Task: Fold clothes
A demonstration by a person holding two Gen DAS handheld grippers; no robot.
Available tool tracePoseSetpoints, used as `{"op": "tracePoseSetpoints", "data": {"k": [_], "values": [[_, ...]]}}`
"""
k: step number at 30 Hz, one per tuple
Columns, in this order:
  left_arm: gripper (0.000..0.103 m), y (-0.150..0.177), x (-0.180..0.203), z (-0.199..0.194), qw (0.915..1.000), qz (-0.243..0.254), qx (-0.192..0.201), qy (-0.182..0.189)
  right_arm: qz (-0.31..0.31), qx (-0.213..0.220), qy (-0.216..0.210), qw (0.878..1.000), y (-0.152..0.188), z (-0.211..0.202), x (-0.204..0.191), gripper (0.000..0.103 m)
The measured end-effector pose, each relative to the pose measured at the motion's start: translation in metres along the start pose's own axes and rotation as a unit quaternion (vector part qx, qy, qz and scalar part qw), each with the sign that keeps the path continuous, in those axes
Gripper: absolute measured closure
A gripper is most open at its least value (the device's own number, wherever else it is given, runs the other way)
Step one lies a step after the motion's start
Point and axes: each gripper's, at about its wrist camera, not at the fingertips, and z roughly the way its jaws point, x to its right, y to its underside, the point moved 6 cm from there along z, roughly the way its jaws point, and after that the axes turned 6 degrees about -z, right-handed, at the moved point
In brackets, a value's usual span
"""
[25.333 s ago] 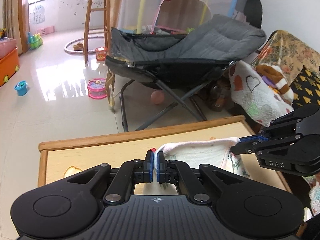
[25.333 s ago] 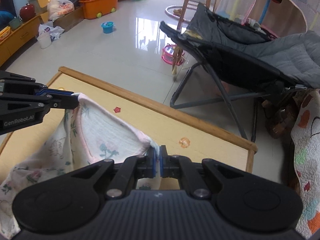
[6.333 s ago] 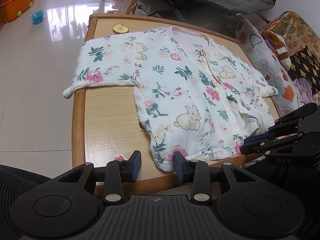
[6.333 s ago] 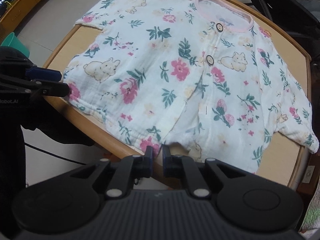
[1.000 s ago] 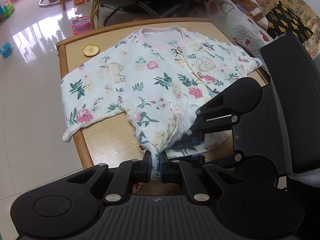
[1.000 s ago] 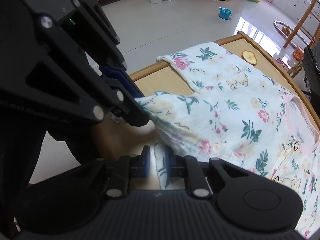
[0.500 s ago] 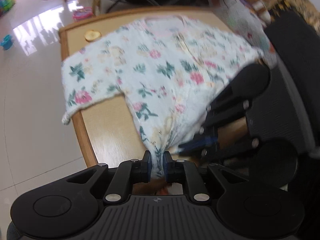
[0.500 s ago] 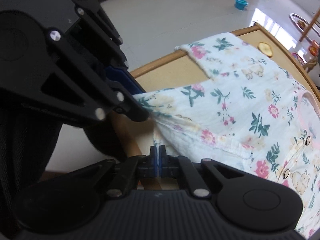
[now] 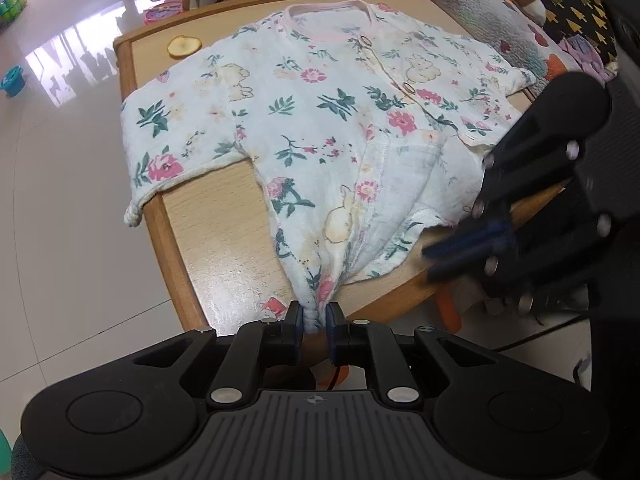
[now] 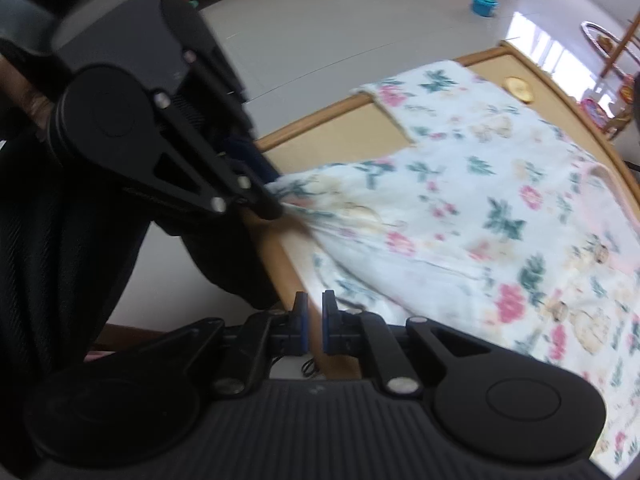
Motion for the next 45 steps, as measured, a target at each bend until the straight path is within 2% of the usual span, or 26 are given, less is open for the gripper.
{"op": "tracePoseSetpoints", "data": {"k": [2, 5, 7, 9, 12, 14, 23, 26, 28, 31, 45], "values": [[0.087, 0.001, 0.005, -0.002, 0.9999, 0.007, -0.002, 0.015, 0.009, 0.003, 0.018, 1.0, 0.002, -0.007, 0.015, 0.097], [0.087, 0.003, 0.009, -0.004, 0.9997, 0.017, -0.006, 0.014, 0.03, 0.007, 0.047, 0.998, 0.003, -0.018, 0.04, 0.095], [0.087, 0.005, 0.011, -0.004, 0.9995, 0.023, -0.011, 0.019, 0.039, 0.009, 0.061, 0.997, 0.002, -0.024, 0.054, 0.09], [0.087, 0.007, 0.012, -0.005, 0.9994, 0.025, -0.01, 0.024, 0.035, 0.005, 0.059, 0.998, -0.002, -0.022, 0.066, 0.085], [0.087, 0.007, 0.01, -0.008, 0.9997, 0.016, -0.003, 0.02, 0.025, -0.027, 0.044, 0.998, -0.01, -0.007, 0.081, 0.076], [0.087, 0.007, 0.007, -0.011, 0.9998, 0.007, 0.002, 0.018, 0.02, -0.04, 0.034, 0.998, -0.008, -0.002, 0.079, 0.074], [0.087, 0.003, 0.005, -0.013, 0.9998, -0.004, 0.013, 0.016, 0.01, -0.059, 0.025, 0.998, -0.021, 0.03, 0.079, 0.075], [0.087, 0.001, 0.005, -0.015, 0.9997, -0.006, 0.018, 0.016, 0.011, -0.061, 0.024, 0.998, -0.018, 0.032, 0.077, 0.079], [0.087, 0.0, 0.004, -0.016, 0.9996, -0.008, 0.02, 0.016, 0.016, -0.057, 0.017, 0.998, -0.015, 0.03, 0.076, 0.089], [0.087, -0.001, 0.004, -0.017, 0.9996, -0.008, 0.023, 0.015, 0.012, -0.053, 0.014, 0.998, -0.01, 0.024, 0.071, 0.093], [0.087, -0.006, 0.009, -0.027, 0.9992, -0.005, 0.038, 0.015, -0.018, -0.047, 0.031, 0.998, 0.012, -0.021, 0.051, 0.094]]}}
